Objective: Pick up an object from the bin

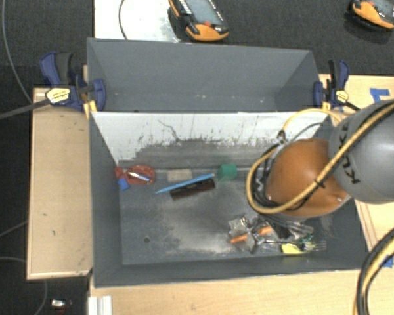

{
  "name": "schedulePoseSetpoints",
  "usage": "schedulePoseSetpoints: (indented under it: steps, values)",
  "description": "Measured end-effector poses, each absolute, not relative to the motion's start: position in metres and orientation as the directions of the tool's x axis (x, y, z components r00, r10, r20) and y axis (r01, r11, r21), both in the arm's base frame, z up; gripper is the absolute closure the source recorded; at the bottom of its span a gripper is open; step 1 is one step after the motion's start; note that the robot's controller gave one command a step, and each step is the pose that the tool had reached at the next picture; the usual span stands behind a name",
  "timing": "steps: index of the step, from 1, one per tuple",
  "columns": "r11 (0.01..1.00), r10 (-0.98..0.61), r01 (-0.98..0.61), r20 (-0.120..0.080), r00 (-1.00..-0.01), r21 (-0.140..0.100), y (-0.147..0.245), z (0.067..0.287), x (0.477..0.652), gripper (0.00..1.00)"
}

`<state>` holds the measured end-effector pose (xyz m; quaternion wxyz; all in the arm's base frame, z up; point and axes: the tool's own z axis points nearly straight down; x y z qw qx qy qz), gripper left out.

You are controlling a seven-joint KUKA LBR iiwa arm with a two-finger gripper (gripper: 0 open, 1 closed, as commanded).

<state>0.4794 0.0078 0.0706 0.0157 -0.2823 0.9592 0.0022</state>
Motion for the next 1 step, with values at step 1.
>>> schedulePoseSetpoints:
  steps: [1]
  values:
    - [0.841,-0.541,-0.542,-0.031,-0.840,-0.005,0.0078,0.0706,0.4794,1.00]
